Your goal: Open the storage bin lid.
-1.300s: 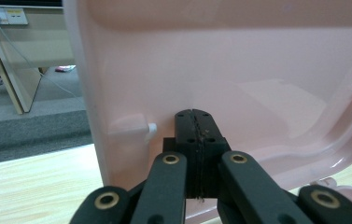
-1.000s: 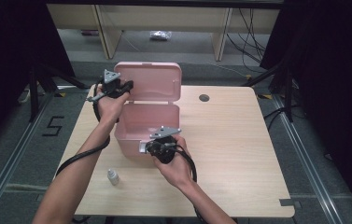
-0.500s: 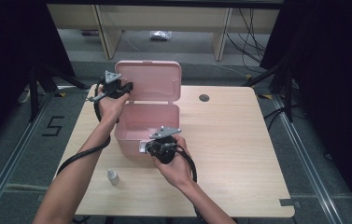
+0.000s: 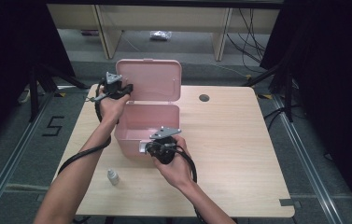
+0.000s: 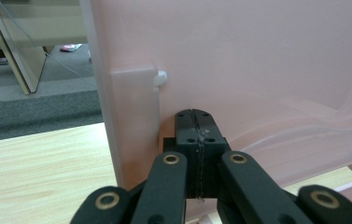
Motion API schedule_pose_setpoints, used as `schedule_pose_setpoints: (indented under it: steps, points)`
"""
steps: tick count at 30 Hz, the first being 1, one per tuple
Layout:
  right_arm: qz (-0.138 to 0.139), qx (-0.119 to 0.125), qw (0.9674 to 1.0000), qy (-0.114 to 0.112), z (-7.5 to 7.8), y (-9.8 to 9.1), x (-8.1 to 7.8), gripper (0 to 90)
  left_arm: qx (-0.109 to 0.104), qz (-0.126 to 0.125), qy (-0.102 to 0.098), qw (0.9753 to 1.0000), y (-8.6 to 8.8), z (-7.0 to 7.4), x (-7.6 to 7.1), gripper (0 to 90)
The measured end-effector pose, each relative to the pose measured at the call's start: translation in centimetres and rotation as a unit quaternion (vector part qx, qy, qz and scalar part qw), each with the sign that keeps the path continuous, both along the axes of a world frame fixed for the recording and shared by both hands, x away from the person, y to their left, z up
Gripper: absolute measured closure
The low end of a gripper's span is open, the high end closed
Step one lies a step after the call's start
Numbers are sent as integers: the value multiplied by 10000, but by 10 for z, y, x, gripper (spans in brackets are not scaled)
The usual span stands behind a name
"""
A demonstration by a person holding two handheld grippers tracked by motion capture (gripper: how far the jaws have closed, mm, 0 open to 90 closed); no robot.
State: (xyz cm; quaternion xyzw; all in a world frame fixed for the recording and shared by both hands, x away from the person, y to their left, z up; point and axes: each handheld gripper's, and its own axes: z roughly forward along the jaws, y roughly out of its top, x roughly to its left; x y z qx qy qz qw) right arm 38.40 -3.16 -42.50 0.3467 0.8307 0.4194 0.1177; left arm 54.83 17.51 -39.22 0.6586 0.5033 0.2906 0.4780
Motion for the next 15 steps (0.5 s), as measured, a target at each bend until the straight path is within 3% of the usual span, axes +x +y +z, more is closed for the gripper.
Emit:
schedule_pose_setpoints:
  steps: [9, 12, 15]
  points:
    - [63, 29, 10000, 58, 0, 3, -2, 900, 28, -10, 49, 10000, 0, 0, 1, 899]
    - [90, 5, 10000, -34, -2, 4, -2, 900, 35, -2, 63, 10000, 1, 0, 1, 898]
    - [53, 38, 10000, 49, -1, 5, -2, 900, 43, -14, 70, 10000, 1, 0, 0, 898]
